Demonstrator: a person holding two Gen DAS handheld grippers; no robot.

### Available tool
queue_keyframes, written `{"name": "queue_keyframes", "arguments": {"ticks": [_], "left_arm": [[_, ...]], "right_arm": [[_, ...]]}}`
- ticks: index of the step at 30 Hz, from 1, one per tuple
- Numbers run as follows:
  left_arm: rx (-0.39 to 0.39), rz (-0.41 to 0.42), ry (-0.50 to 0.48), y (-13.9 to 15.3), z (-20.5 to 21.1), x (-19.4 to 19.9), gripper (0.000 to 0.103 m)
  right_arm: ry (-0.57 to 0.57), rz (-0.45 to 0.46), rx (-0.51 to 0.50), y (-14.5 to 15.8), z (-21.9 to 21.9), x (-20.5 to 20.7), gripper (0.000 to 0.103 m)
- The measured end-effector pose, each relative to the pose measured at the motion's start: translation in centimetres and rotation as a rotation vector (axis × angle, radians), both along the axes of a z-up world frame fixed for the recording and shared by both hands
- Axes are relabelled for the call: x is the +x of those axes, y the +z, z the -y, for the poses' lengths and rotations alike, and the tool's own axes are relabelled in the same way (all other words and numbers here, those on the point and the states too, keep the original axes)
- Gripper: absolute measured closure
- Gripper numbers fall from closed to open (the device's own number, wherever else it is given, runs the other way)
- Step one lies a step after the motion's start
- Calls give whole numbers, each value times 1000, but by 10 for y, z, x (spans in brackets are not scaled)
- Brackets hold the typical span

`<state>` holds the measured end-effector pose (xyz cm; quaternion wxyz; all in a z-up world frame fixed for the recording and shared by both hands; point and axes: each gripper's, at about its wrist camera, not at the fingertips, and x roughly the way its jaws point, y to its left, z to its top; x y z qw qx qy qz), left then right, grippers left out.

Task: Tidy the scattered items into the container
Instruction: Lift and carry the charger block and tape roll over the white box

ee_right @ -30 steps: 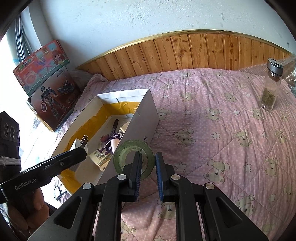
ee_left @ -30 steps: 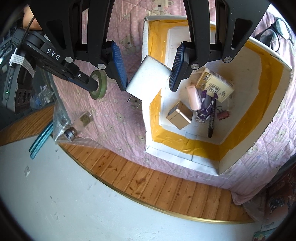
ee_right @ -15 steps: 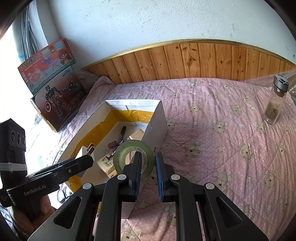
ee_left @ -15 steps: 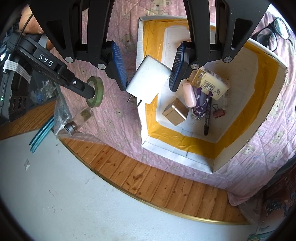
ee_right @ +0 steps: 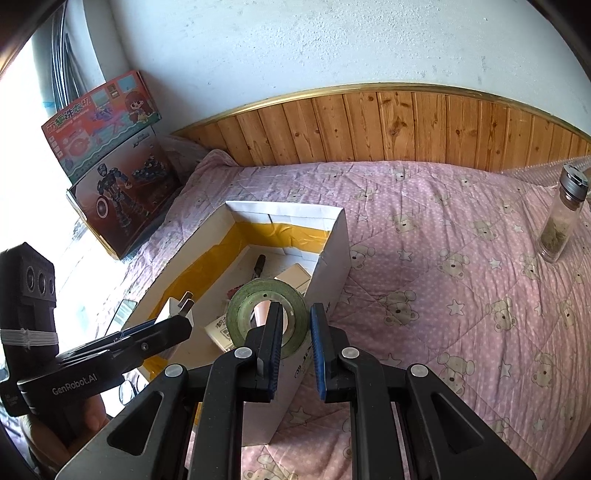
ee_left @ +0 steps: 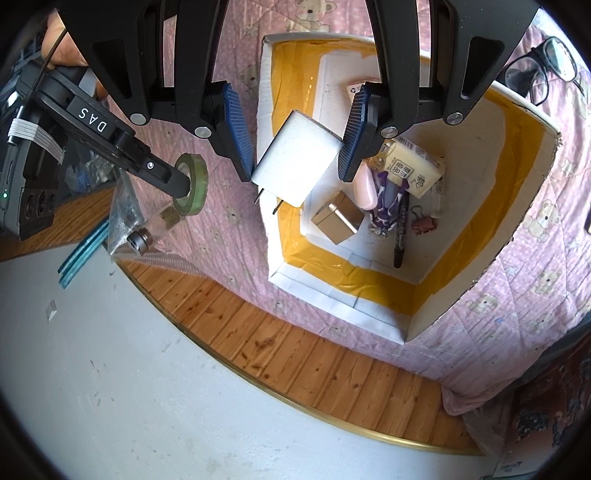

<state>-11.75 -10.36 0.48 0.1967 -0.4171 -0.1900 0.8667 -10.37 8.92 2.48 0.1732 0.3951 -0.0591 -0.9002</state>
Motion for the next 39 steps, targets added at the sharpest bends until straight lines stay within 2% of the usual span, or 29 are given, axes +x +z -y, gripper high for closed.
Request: {"name": "queue_keyframes", "arguments": {"ticks": [13, 21, 24, 27, 39], "left_arm": [[38, 13, 62, -1, 35, -5, 54], [86, 63, 101, -12, 55, -10, 54], [96, 92, 73, -18, 49, -10, 54], [70, 115, 32, -24, 33, -9, 54], [18, 148, -55, -36, -2, -9, 54]], "right_arm": [[36, 4, 13, -1, 22, -9, 87], [67, 7, 30, -3, 40, -15, 87], [80, 6, 50, -4, 47, -20, 87], [82, 10, 63, -5, 52, -30, 87], [111, 35, 125, -11, 72, -69, 87]]}}
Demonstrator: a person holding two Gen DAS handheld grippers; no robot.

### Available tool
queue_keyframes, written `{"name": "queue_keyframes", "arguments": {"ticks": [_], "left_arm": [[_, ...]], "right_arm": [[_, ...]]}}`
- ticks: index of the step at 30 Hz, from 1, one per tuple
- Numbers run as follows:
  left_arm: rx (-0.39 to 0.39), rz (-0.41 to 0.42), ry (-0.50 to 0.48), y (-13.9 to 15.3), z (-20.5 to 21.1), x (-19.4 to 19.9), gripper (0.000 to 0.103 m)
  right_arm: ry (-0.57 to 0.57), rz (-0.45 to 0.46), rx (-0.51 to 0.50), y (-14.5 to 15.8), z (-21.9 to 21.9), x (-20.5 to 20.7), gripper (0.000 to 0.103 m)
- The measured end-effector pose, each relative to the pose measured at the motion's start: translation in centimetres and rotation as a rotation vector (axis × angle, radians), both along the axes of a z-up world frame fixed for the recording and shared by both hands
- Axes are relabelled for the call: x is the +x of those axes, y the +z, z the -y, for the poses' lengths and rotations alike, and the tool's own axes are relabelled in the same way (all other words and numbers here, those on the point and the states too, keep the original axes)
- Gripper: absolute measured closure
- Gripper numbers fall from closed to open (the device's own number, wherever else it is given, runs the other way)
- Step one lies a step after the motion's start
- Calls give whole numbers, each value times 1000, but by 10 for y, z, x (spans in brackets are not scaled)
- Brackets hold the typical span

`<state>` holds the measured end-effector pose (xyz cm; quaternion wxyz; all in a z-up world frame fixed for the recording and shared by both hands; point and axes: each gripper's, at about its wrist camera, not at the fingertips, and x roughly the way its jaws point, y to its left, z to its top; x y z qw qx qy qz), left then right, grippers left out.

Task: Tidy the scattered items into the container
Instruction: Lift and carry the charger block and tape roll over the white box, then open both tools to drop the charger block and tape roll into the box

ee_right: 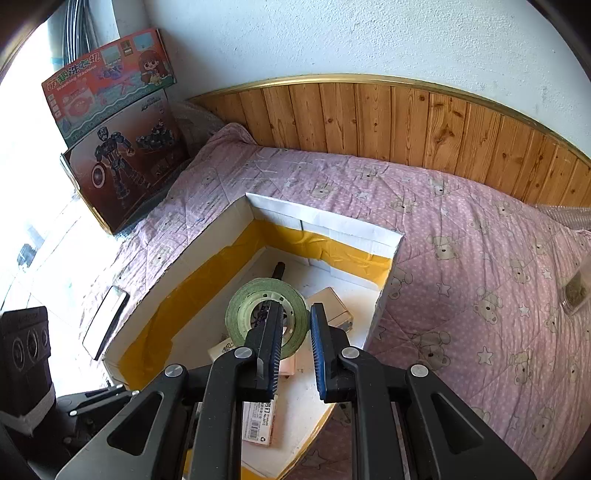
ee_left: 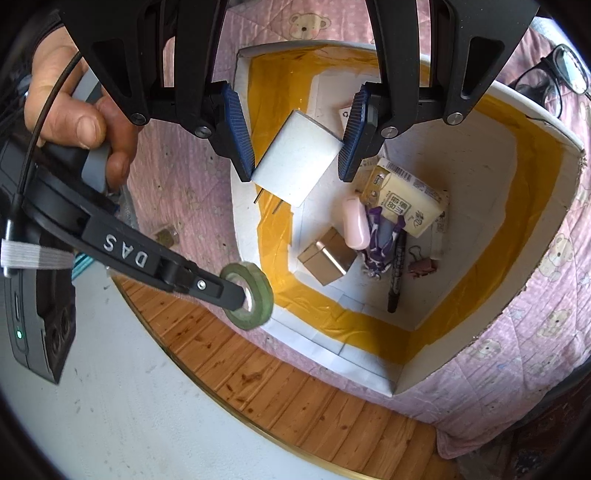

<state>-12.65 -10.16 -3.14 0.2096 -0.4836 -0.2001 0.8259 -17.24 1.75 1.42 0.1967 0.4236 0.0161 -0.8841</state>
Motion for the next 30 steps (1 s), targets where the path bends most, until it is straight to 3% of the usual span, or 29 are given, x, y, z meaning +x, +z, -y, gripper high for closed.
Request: {"name": "queue_keyframes", "arguments": {"ticks": [12, 23, 26, 30], "left_arm": [[-55, 56, -40, -15, -14, -9, 54], [-24, 138, -27, -29, -12, -21, 53], [7, 167, -12, -33, -7, -24, 47], [35, 178, -13, -33, -3, -25, 46]], "right_arm": [[75, 49, 120, -20, 26, -49, 87], [138, 68, 201, -31, 36, -85, 86], [126, 62, 179, -33, 32, -92, 79], [106, 72, 162, -38, 25, -94, 78]]}}
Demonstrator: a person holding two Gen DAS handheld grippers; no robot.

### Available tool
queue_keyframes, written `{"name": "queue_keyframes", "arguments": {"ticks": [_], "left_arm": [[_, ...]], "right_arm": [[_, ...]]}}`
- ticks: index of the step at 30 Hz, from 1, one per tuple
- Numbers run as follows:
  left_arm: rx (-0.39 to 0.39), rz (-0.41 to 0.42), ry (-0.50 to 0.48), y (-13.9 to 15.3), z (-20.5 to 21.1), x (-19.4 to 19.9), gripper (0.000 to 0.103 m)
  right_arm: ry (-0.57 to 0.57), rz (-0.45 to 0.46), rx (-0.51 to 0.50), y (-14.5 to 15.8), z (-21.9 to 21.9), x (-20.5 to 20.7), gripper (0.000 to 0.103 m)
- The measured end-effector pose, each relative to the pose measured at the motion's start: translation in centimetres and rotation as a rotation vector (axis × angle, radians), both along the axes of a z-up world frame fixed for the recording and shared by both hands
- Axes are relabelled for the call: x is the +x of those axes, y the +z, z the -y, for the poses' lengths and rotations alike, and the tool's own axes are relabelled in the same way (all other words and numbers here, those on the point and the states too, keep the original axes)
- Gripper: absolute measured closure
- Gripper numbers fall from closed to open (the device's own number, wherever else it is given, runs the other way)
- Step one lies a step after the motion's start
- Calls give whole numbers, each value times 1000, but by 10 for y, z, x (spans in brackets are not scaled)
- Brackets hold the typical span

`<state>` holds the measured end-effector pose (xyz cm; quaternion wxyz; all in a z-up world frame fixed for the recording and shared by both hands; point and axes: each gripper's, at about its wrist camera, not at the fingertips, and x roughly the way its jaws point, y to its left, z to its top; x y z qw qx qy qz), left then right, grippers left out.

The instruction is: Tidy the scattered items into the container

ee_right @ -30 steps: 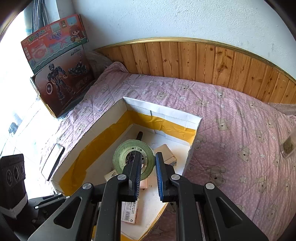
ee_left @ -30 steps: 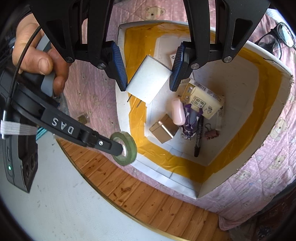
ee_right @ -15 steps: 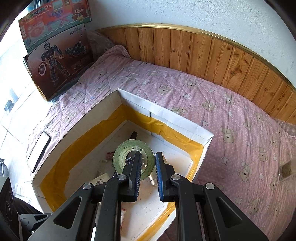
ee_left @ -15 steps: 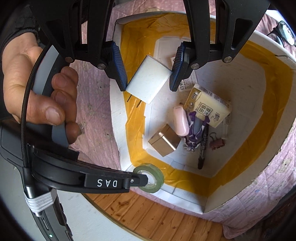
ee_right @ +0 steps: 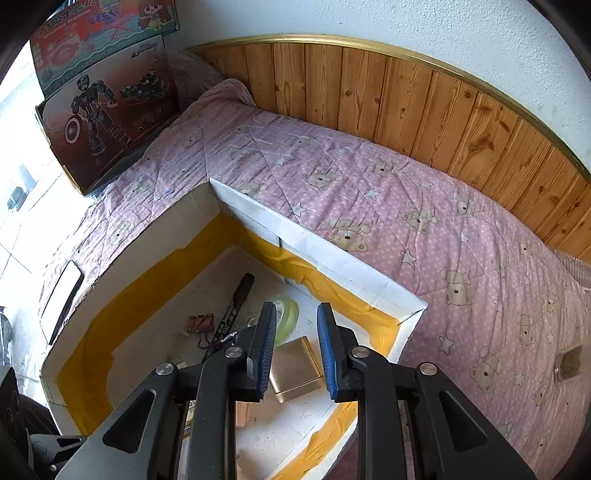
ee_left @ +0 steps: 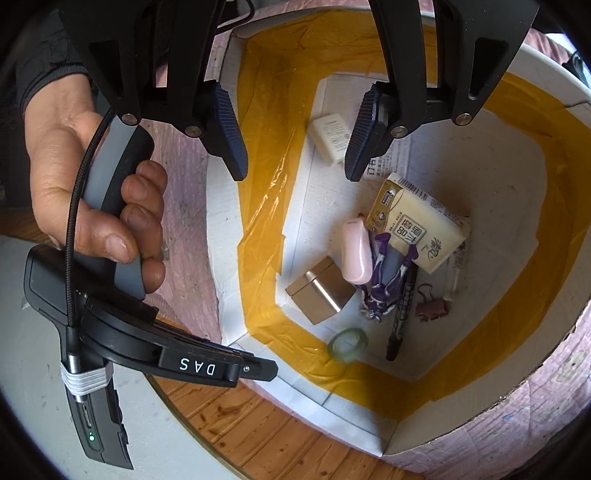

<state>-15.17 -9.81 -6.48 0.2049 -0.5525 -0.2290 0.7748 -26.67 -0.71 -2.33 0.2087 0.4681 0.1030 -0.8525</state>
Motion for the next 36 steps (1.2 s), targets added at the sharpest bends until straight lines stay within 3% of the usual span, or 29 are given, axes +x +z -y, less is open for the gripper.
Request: {"name": "queue_keyframes", "arguments": {"ticks": [8, 12, 14, 17, 23, 24, 30, 36], "left_arm": [[-13, -20, 1, 5, 0, 1, 45], [-113, -92, 13, 15, -2, 4, 45], [-152, -121, 20, 20, -4, 5, 45], [-205, -163, 36, 26, -4, 8, 45], [-305, -253, 72, 39, -4, 15, 44], [-315, -264, 78, 40, -4, 16, 39], [-358, -340, 88, 52, -8, 28, 35], [-381, -386, 117, 59, -10, 40, 35]], "right_arm": [[-22, 28, -26, -4, -12, 6, 78], [-14, 32, -35, -1, -14, 14, 74], [1, 27, -38, 4, -13, 21, 65], [34, 15, -32, 12, -14, 35, 59], [122, -34, 34, 32, -18, 74, 54], [135, -42, 43, 35, -21, 82, 53], [226, -70, 121, 43, -32, 127, 44], [331, -125, 247, 41, -37, 175, 43]]}}
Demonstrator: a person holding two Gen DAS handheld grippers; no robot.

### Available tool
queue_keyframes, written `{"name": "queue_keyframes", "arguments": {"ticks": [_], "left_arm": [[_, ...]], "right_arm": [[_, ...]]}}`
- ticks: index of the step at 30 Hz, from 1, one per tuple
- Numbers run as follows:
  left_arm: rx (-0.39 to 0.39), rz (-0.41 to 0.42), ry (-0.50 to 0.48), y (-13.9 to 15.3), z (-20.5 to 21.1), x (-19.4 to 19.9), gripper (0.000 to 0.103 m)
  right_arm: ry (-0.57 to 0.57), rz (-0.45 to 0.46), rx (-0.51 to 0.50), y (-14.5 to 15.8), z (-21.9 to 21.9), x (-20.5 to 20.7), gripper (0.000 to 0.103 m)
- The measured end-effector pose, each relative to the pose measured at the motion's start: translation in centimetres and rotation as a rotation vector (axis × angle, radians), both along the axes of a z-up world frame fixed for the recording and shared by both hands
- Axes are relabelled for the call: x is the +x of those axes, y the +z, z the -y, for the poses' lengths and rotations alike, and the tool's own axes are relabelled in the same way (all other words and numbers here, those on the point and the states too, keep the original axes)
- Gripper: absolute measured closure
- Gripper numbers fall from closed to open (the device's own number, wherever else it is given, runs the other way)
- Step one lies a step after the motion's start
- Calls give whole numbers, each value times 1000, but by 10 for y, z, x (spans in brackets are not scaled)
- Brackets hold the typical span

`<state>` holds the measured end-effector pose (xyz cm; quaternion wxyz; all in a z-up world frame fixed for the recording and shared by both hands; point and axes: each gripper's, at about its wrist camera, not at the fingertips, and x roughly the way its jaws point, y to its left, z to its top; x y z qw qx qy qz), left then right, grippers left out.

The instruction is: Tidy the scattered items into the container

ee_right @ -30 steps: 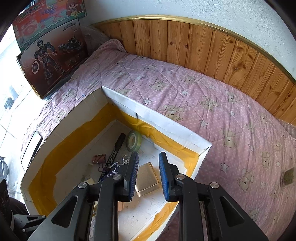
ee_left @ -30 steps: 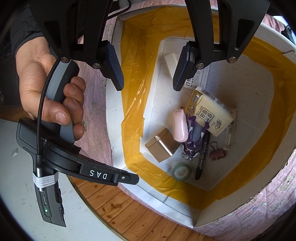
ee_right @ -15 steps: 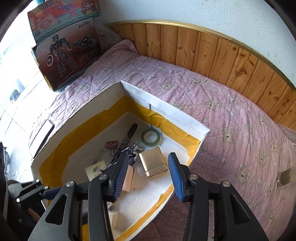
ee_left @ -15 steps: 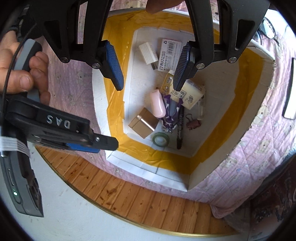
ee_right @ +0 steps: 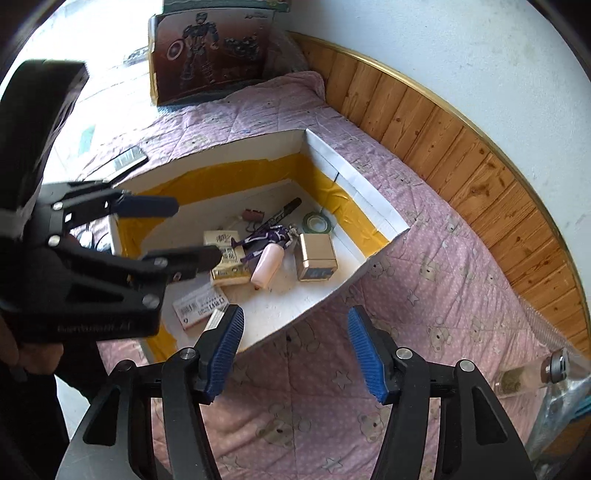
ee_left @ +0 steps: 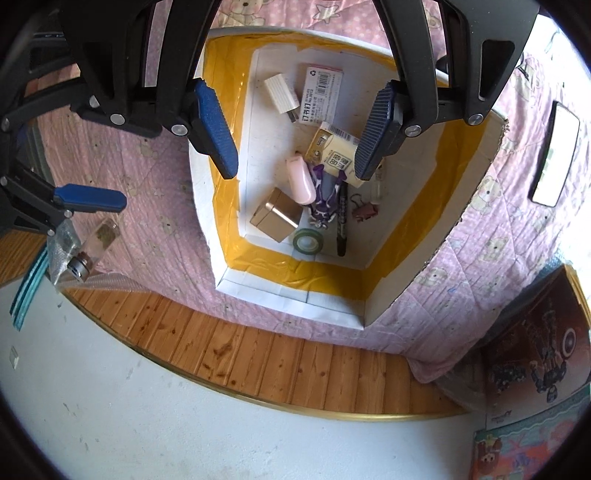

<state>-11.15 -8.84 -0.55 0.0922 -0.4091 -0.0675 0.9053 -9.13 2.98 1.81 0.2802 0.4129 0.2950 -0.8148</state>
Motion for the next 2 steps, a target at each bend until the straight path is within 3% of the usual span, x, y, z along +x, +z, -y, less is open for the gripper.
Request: {"name": "queue_keyframes", "arguments": {"ticks": [2], "left_arm": [[1, 1, 18, 0, 3, 2, 35]], "right_arm": [[13, -4, 25, -1, -1, 10, 42]]}}
